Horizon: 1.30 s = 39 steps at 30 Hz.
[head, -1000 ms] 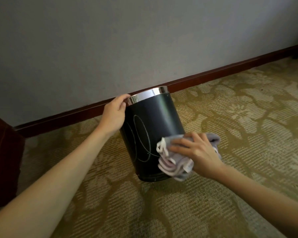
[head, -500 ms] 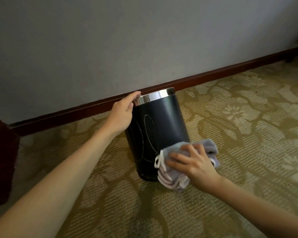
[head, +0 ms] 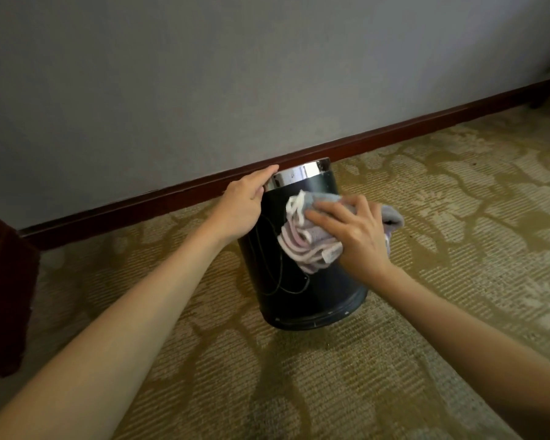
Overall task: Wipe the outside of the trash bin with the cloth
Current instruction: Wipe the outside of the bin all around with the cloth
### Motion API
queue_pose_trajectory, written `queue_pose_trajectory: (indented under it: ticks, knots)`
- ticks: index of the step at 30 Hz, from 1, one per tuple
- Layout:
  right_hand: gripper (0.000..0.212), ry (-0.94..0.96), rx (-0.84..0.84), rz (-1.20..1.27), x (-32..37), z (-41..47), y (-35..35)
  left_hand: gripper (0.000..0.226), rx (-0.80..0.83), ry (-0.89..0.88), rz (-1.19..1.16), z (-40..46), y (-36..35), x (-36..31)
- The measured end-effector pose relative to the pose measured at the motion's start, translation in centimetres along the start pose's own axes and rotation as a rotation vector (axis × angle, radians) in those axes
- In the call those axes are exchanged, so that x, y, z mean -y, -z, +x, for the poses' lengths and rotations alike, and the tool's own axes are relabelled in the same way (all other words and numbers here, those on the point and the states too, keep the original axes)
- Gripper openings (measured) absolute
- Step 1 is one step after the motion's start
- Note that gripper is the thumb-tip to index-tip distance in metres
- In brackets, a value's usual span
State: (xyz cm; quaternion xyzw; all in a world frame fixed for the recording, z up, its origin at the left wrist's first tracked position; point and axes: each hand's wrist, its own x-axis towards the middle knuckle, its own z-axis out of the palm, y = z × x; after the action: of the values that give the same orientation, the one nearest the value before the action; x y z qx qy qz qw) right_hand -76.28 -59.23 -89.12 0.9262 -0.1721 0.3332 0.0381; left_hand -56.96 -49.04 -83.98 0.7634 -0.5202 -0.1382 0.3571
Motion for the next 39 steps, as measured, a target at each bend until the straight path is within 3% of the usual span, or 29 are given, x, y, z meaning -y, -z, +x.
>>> queue_pose_trajectory:
  ticks: [7,10,13,17,20,25,28,31,39]
  knots:
    - [0.048,0.139,0.136,0.039,0.6,-10.1,-0.6,0.05,-0.002,-0.003,0.02,-0.5,-0.3,0.5]
    - [0.047,0.117,0.154,0.03,0.0,-7.2,0.2,0.049,0.011,-0.016,0.005,-0.3,-0.3,0.2]
    - [0.052,0.028,0.072,0.015,-0.7,-1.4,0.9,0.048,0.037,-0.049,0.004,-0.1,0.0,-0.1]
    - [0.042,-0.01,-0.007,0.007,-0.7,2.3,0.8,0.047,0.05,-0.076,0.001,-0.7,0.2,0.3]
    - [0.038,0.047,-0.034,0.004,0.6,-0.7,-0.1,0.047,0.032,-0.044,-0.007,-0.7,0.6,1.1]
    - [0.031,0.232,0.118,0.04,1.2,-9.8,-0.8,0.053,0.04,-0.052,0.064,-1.3,0.4,2.5]
    - [0.038,0.217,0.162,0.024,0.9,-12.2,-0.6,0.054,0.078,-0.106,0.154,-1.8,0.4,3.6]
    - [0.035,0.187,0.186,0.026,0.7,-12.9,-0.4,0.055,0.075,-0.063,0.086,-2.4,0.1,4.8]
    - [0.04,0.15,0.206,0.039,0.4,-14.0,-0.1,0.029,-0.062,-0.077,-0.093,-2.7,-0.4,4.8]
